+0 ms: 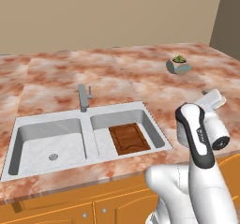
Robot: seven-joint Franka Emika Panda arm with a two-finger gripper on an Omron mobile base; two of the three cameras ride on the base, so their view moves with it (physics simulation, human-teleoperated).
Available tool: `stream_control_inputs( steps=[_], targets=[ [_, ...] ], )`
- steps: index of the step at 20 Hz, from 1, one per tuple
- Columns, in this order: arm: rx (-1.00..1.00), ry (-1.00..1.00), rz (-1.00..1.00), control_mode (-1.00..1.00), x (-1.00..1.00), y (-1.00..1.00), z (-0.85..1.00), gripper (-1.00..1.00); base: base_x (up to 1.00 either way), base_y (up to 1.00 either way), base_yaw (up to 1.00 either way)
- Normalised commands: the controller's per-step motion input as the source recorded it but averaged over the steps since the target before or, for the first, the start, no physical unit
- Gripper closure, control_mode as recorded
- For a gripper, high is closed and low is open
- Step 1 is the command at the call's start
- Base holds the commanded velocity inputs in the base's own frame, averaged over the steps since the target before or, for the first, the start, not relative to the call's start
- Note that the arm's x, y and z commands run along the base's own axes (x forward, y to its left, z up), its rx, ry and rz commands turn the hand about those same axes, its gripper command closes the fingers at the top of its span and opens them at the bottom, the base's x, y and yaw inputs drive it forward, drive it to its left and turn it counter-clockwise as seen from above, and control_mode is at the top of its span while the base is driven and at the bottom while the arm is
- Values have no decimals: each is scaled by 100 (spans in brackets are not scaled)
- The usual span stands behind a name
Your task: Move the cutting board and knife to the sink. Then move spray from the cabinet to the counter.
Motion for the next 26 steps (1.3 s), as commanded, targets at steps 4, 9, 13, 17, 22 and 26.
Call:
stream_control_inputs(
  steps=[4,9,13,17,22,26],
  targets=[
    [-48,23,11,-100,-8,-49,100,-100,0,0,0],
    [-46,8,-5,-100,4,-19,100,-100,0,0,0],
    [-65,1,-18,-100,9,0,100,-100,0,0,0],
    [-84,11,-17,-100,16,0,57,-100,0,0,0],
    [-90,20,-1,-100,-14,0,29,-100,0,0,0],
    [-79,85,3,-100,-22,14,-10,-100,0,0,0]
  ],
)
